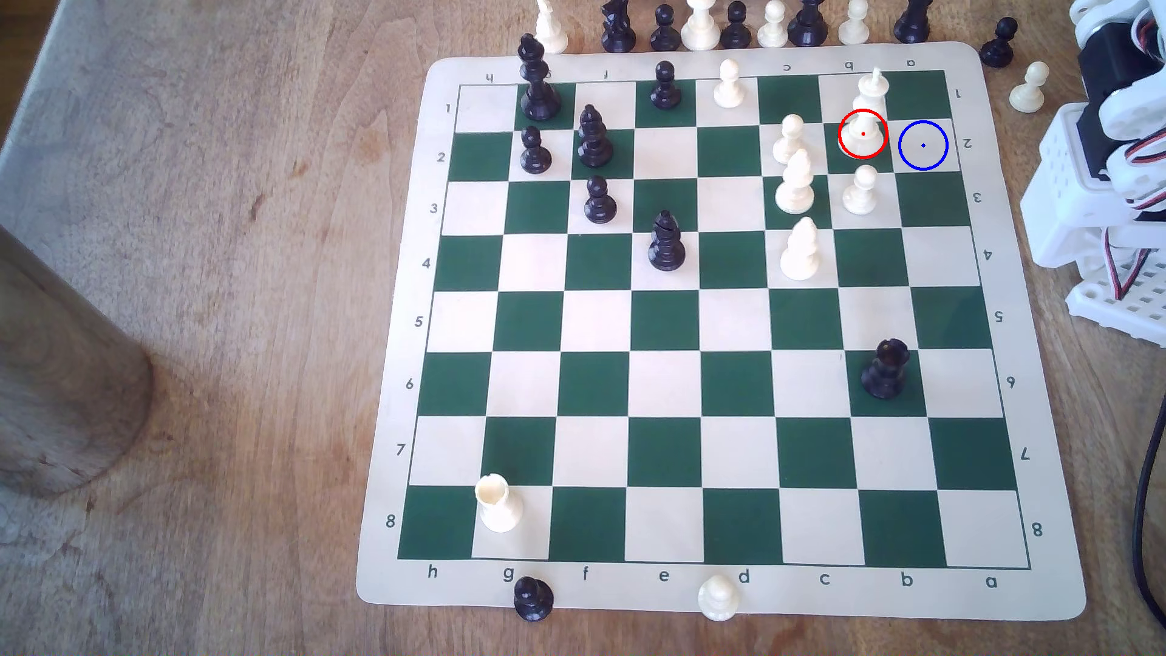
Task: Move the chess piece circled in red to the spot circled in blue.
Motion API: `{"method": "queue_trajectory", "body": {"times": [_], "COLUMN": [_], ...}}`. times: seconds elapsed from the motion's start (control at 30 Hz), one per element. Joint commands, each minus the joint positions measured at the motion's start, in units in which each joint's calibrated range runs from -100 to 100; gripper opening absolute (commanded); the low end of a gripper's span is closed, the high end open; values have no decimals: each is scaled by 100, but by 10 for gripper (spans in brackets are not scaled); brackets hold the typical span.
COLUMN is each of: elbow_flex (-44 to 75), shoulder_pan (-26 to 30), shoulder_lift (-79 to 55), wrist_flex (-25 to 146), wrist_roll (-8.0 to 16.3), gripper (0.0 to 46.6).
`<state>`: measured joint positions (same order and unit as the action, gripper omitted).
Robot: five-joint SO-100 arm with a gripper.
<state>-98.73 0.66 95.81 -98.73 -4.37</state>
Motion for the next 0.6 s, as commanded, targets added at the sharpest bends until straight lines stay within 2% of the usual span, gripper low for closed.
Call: {"method": "queue_trajectory", "body": {"times": [0.0,0.43,0.53,0.57], "elbow_flex": [-117,-117,-117,-117], "shoulder_pan": [16,-16,-281,-281], "shoulder_lift": [-6,-6,3,3], "wrist_flex": [-95,-87,257,323], "wrist_roll": [-20,-24,24,132], "gripper": [2,4,3,2]}}
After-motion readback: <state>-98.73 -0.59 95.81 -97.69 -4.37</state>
